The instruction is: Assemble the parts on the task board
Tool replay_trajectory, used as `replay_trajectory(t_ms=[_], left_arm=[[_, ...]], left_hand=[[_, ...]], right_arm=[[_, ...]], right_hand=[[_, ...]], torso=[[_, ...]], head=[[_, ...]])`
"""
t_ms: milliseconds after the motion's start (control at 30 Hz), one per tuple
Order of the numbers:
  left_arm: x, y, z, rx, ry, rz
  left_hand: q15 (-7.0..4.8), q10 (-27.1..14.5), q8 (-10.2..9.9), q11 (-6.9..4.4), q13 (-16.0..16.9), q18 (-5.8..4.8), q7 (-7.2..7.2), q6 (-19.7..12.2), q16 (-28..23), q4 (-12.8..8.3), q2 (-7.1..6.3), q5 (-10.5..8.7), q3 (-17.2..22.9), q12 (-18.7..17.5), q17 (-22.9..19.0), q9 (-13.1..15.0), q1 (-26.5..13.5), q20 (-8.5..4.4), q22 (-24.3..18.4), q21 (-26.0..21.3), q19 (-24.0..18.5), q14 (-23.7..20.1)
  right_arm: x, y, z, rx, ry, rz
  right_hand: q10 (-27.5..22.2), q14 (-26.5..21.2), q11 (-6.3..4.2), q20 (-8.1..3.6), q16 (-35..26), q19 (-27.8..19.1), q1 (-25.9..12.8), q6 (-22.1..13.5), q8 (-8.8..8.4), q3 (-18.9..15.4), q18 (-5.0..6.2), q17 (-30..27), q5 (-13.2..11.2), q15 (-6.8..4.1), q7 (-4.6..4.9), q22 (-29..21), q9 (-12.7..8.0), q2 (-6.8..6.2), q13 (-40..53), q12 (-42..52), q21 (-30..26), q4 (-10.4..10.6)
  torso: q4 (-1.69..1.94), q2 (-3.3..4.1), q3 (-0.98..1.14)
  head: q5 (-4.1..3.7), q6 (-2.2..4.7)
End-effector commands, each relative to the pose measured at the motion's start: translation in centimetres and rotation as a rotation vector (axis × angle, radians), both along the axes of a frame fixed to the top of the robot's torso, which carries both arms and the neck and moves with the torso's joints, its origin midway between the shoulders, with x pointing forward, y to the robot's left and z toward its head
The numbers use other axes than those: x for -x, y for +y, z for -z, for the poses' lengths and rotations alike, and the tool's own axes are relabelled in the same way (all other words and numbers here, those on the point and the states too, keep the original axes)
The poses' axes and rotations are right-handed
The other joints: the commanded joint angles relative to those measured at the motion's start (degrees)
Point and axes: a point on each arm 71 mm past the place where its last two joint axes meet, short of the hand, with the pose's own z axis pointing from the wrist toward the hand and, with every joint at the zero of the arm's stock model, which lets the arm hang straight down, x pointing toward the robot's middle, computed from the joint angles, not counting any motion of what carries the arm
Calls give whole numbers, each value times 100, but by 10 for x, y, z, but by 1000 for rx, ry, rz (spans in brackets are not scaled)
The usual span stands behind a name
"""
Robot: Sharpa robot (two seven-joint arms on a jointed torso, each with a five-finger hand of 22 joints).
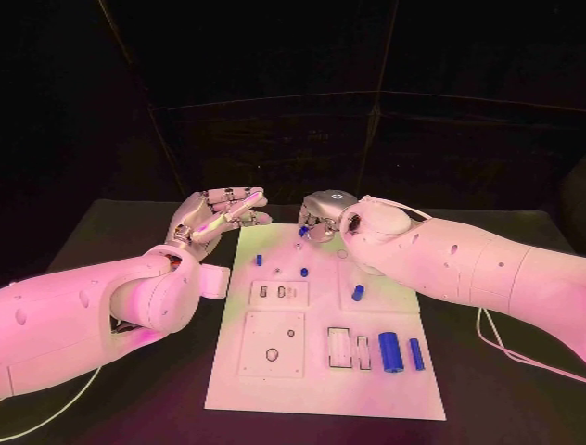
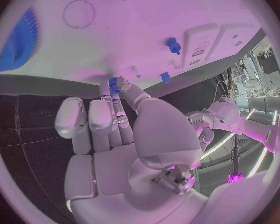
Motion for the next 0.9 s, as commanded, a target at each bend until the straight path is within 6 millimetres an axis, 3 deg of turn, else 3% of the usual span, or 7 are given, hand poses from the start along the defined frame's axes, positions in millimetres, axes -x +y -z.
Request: replay_trajectory(t_ms=[33, 133, 200, 467, 600, 800, 900], left_arm=[[0, -1, -2, 2, -9, 14], [0, 0, -2, 1, -9, 12], [-1, 1, -2, 0, -9, 9], [-1, 6, -2, -3, -9, -1], [-1, 8, -2, -1, -11, -1], [-1, 10, -2, 0, -13, -1], [-1, 10, -2, 0, -12, 0]], left_hand=[[10, -10, -19, 18, -7, 37, 29, 27, -18, -36, 9, 21, -12, -25, 7, -6, 54, 9, -8, -24, 47, 10], [13, -17, -28, 21, -8, 36, 33, 22, -28, -45, 11, 20, -17, -36, 7, -7, 54, 10, -14, -31, 46, 5], [15, -22, -34, 23, -9, 36, 35, 19, -34, -49, 12, 19, -20, -43, 7, -8, 54, 11, -17, -35, 46, 1], [16, -25, -39, 25, -9, 35, 36, 16, -41, -54, 13, 19, -24, -49, 8, -8, 53, 13, -21, -40, 45, -3], [17, -26, -42, 25, -9, 35, 33, 17, -46, -63, 17, 17, -24, -54, 8, -8, 59, 14, -24, -44, 44, -5], [18, -24, -44, 24, -8, 35, 32, 19, -49, -67, 19, 16, -24, -55, 8, -7, 63, 14, -26, -46, 45, -6], [18, -24, -44, 24, -8, 35, 32, 19, -49, -67, 19, 16, -24, -55, 8, -7, 63, 14, -26, -46, 45, -6]], right_arm=[[-1, -3, -2, -3, -15, 6], [0, -5, -5, -35, -50, 0], [2, -7, -7, -56, -62, -2], [10, -42, -19, -162, -53, 36], [13, -71, -26, -204, -22, 86], [16, -114, -23, -225, 97, 191], [17, -126, -21, -213, 141, 226]], right_hand=[[-540, -141, 112, 66, -289, -391, -60, -721, 11, -7, 79, -449, -221, 104, 44, -538, -40, -231, -19, -1, -276, 35], [-1267, -452, 154, 131, -985, -980, 39, -2269, -33, -253, 242, -1467, -197, 143, -17, -1416, -80, -472, 0, 76, -792, 219], [-1297, -436, 154, 132, -1003, -972, 85, -2312, -35, -311, 245, -1496, -187, 142, -21, -1443, -79, -508, 3, 114, -821, 281], [-956, -149, 97, 80, -668, -510, 252, -1444, 93, -459, 143, -1050, -46, 86, 35, -966, 6, -531, 27, 473, -593, 586], [-209, 52, 29, 59, -165, 11, 161, -886, 216, -481, -5, -322, 244, 47, 38, -182, 55, -550, 140, 827, -187, 746], [1047, 229, -266, -170, 524, 446, -149, -733, 279, -953, -136, 699, 627, -196, -198, 506, 40, -905, 839, 1828, 184, 1178], [613, 272, -301, -162, 1032, 624, 103, -761, 299, -1395, -217, 1481, 838, -226, -205, 842, 16, -879, 2130, 2997, 362, 1509]], torso=[[-6, 0, 2], [-7, -5, 4], [-10, -6, 5], [-52, -30, 5], [-94, -48, 5], [-123, -62, 21], [-121, -58, 17]], head=[[13, 2], [7, 12], [7, 18], [-4, 51], [-40, 54], [-123, 59], [-144, 62]])
